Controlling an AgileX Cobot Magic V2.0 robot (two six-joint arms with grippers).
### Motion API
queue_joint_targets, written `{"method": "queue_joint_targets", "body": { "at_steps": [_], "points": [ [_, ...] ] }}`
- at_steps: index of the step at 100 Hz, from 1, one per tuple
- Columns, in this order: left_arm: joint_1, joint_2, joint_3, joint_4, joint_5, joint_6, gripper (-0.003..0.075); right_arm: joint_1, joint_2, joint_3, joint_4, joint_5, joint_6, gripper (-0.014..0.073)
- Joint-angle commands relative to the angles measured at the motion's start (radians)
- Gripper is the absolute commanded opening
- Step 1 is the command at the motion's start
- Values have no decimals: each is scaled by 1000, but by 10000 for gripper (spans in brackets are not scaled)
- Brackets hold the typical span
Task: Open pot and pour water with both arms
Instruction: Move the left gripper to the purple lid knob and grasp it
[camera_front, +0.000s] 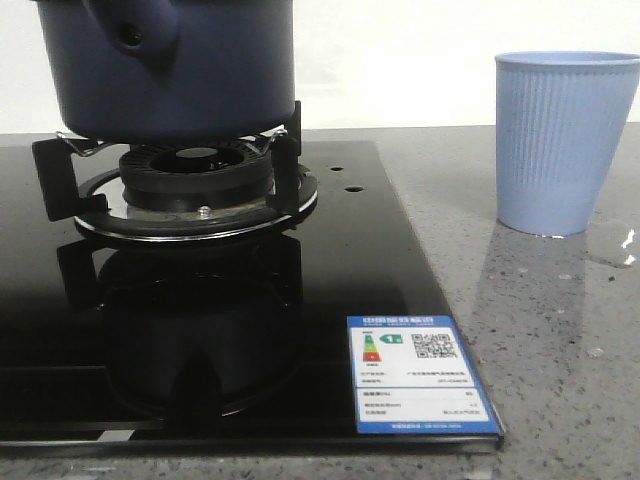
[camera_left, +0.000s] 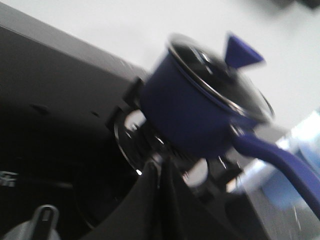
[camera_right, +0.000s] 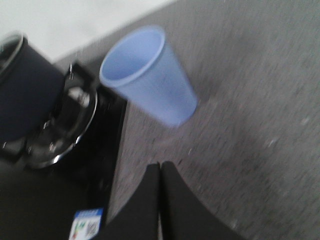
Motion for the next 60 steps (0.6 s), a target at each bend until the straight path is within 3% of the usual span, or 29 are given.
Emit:
{"method": "queue_joint_targets", "body": {
  "at_steps": [1,18,30,52,60],
  "points": [
    [-34,119,-121,-95,57,150,-18,-5,74,-84,121,20,-99,-74],
    [-100,246,-257,-301,120,490,-18,-5,106,-146,346,21,-384,-74],
    [-130,296,-331,-373,122,699,-19,-5,106,-164,351,-3,-562,-74],
    [-133,422,-416,-373,103,980,-15,-5,106,-164,351,-127,-707,-73],
    [-133,478,-437,-384,104,1050,61,-5,106,-164,351,-153,-761,-55]
  ]
}}
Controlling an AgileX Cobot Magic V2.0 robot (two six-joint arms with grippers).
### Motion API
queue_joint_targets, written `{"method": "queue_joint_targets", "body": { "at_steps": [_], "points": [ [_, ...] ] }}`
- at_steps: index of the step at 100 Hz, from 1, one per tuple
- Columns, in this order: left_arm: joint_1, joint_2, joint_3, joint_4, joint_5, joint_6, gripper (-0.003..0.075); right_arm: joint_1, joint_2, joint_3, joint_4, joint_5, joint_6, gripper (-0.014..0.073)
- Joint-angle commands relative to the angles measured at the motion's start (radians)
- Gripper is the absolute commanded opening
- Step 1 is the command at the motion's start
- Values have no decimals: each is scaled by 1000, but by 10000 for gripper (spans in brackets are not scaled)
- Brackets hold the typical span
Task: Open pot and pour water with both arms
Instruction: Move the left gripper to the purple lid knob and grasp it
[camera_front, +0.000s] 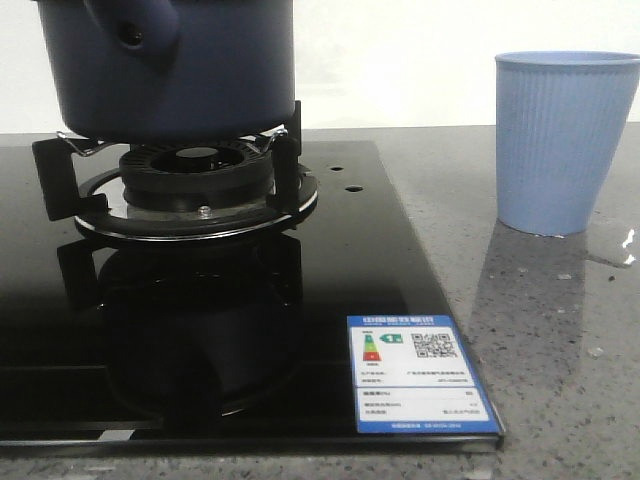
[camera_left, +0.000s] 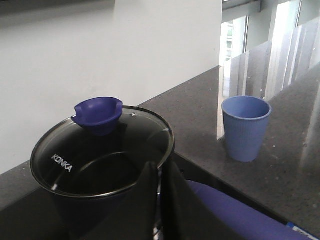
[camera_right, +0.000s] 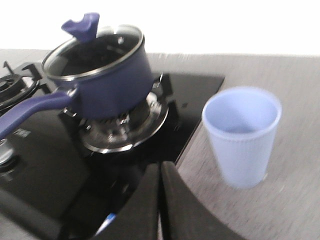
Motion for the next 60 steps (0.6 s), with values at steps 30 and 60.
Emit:
{"method": "queue_joint_targets", "body": {
  "at_steps": [30,60],
  "points": [
    [-9,264,-127,-158,-92,153,627,-5,17,-32,31,-177,-105,535],
    [-10,418,-192,-425,-59,493,618,-5,17,-32,33,-191,-105,657]
  ]
}}
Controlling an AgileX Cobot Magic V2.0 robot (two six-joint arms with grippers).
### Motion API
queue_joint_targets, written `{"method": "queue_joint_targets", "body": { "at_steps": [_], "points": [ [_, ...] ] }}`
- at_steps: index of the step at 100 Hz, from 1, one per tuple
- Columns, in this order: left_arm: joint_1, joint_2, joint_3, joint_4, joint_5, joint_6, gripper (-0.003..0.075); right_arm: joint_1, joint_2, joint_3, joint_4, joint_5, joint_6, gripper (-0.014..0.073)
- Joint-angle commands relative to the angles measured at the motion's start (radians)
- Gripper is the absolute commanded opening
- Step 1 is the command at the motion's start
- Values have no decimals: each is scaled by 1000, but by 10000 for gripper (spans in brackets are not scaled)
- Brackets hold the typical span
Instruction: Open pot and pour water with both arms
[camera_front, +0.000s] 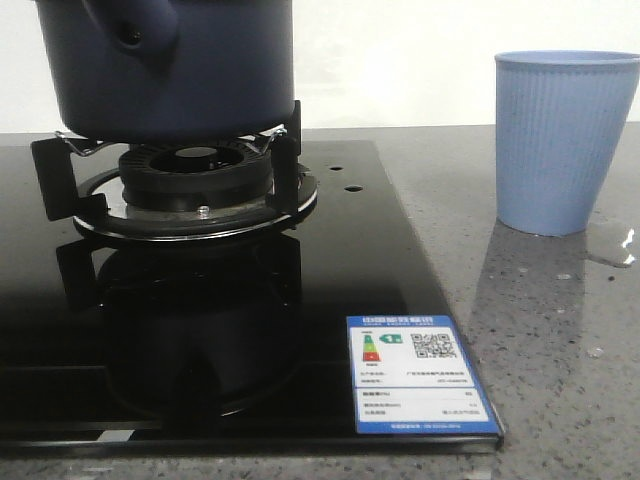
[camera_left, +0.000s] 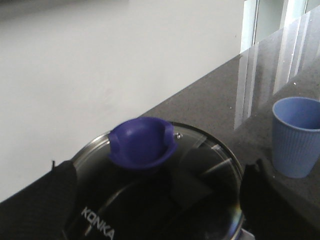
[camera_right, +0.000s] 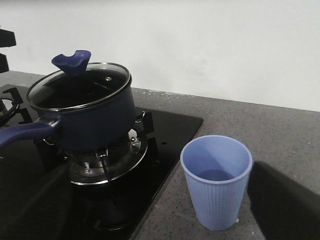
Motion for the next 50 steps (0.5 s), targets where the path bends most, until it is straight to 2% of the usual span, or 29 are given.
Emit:
{"method": "queue_joint_targets", "body": {
  "at_steps": [1,14,29,50],
  "points": [
    [-10,25,-52,-175,12,135,618,-5,15,-32,26,-75,-16,657],
    [-10,90,-75,-252,54,187,618,-5,15,-32,39,-75,-16,657],
    [-10,161,-99,-258,116,199,618,-5,15,-32,62,-75,-16,657],
    [-14,243,-144,-260,121,201,618,-5,15,-32,66,-75,-16,657]
  ]
}}
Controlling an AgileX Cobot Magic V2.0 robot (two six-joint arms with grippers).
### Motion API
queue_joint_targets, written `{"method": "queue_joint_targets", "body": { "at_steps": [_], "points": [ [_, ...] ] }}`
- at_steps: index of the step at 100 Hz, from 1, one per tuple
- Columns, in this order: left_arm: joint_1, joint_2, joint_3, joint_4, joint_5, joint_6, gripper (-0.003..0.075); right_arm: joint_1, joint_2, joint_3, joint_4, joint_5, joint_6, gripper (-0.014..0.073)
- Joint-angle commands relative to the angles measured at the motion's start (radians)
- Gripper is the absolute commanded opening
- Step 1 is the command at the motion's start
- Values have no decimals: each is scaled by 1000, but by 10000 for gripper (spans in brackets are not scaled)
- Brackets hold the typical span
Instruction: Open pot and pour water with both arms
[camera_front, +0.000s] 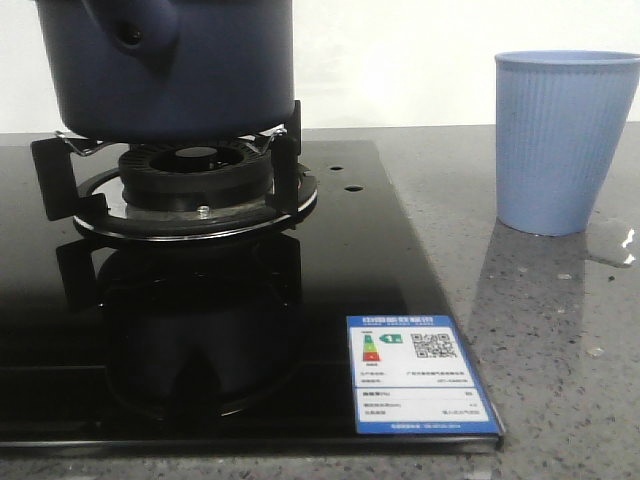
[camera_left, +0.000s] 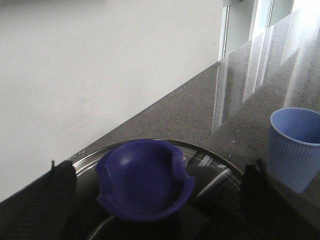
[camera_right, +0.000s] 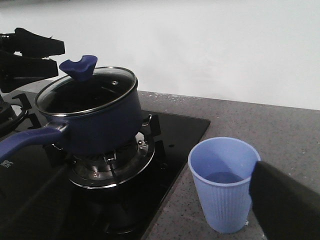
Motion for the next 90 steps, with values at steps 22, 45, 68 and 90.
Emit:
{"method": "queue_joint_targets", "body": {
  "at_steps": [22,45,68,90],
  "points": [
    [-55,78,-86,-72,36,55,618,-5,15,-32,30,-73,-16,657],
    [-62,115,-86,-87,30,54,618,-5,15,-32,30,-73,-16,657],
    [-62,124,-86,-98,30,54,484,-5,15,-32,30,-73,-16,657],
    [-62,115,-92,-112,30,54,283,-5,15,-32,30,-73,-16,657]
  ]
}}
